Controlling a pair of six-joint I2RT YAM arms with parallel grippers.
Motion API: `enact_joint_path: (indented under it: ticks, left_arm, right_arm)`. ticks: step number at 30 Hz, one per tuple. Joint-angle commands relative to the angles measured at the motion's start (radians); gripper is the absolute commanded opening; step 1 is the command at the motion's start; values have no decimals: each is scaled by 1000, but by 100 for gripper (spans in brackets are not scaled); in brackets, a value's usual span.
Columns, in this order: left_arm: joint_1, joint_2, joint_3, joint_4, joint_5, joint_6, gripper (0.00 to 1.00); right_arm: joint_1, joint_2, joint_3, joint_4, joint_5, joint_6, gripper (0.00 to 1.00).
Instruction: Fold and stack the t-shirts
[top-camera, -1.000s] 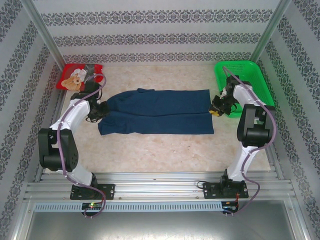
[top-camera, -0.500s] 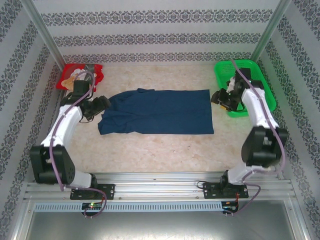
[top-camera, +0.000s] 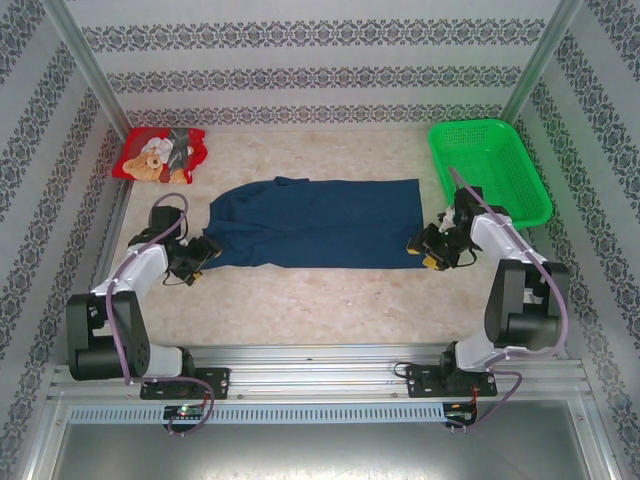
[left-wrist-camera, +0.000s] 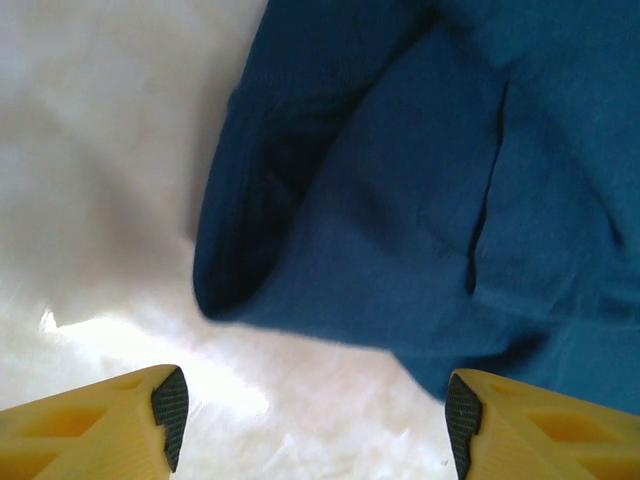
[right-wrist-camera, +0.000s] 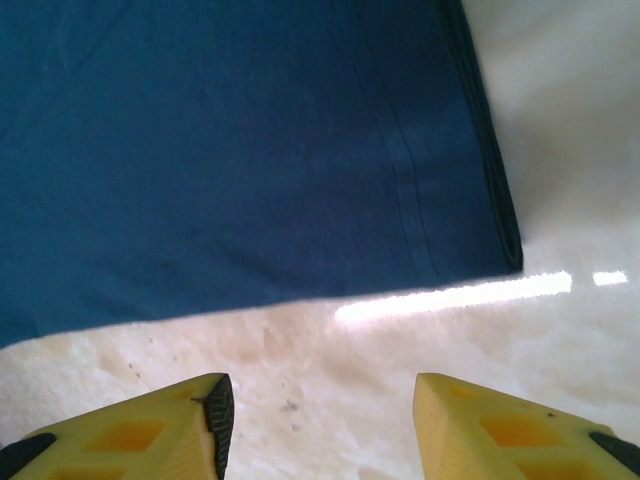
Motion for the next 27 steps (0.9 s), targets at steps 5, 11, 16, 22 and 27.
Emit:
enact_joint_path:
  ticks: [5,11,16,22,27]
  left_arm:
    - [15,99,-9,191,15,-57,61]
    - [17,139,-19,182,-9,-15,44]
    - [17,141,-13,155,-28,18,21]
    - [20,72,-11,78,-69,81,6]
    - [20,16,-35,72,-67,89,4]
  right_arm:
    - [8,67,-1,92,-5,11,49]
    - [8,95,-23,117,-2,34,45]
    - [9,64,-38,44,57,13,45]
    - [9,48,-65,46,74,28,48]
    - [9,101,-69,117,90,51,48]
